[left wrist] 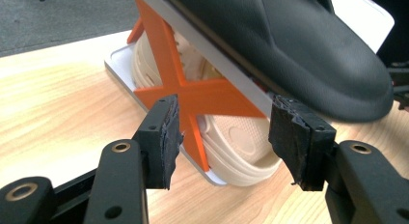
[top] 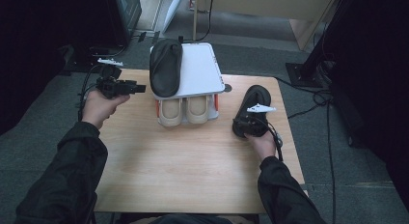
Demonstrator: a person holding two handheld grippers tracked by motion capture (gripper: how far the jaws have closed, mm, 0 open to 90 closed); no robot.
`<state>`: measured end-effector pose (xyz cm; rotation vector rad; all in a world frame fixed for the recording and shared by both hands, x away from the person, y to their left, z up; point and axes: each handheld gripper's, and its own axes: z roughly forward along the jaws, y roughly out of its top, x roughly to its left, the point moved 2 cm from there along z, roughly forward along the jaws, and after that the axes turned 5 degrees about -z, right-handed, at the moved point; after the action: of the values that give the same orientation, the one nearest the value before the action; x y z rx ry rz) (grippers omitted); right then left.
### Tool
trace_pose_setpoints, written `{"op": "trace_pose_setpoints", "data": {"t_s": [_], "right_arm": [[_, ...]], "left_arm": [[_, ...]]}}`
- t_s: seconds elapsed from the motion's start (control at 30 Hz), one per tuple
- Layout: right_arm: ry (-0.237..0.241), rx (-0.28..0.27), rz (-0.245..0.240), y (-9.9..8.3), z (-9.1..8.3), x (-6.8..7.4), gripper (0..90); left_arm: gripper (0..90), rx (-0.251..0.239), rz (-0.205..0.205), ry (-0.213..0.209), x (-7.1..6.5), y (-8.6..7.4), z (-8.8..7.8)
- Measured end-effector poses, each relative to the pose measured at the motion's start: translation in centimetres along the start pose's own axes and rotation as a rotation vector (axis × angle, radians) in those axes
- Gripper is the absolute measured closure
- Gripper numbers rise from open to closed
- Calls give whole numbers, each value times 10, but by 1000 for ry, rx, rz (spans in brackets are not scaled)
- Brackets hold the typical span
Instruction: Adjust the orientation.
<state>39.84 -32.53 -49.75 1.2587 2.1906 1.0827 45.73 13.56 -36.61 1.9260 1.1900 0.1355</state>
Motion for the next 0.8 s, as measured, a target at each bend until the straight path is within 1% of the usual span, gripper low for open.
{"op": "trace_pose_setpoints", "data": {"t_s": [0.07,0.13,0.27,0.37,0.43,0.5,0.57,0.63,0.67,0.7,0.73,0.8], "right_arm": [[-13,2,9,0,4,-2,544],[-16,15,15,0,8,-3,532],[-26,29,9,0,16,-1,508],[-40,36,-17,-1,21,2,502],[-49,40,-45,0,22,3,510],[-65,41,-75,-2,22,5,528],[-81,34,-98,-3,22,6,545],[-93,36,-113,-5,21,6,568],[-95,35,-107,-5,21,6,570],[-86,33,-101,-6,20,5,572],[-83,34,-89,-6,19,5,575],[-82,37,-84,-7,18,5,581]], "left_arm": [[449,2,7,-5,-1,-6,1],[449,3,4,-27,-1,-11,1],[450,3,-10,-31,1,-20,2],[450,-6,-8,-24,0,-26,3],[450,-15,-11,-25,0,-31,5],[450,-19,-21,-29,-1,-35,7],[450,-35,-33,-31,-1,-39,8],[451,-35,-31,-18,0,-42,10],[451,-33,-31,-9,0,-43,10],[451,-30,-30,-6,1,-44,11],[451,-29,-32,-7,1,-45,11],[451,-38,-30,-5,0,-47,13]]}}
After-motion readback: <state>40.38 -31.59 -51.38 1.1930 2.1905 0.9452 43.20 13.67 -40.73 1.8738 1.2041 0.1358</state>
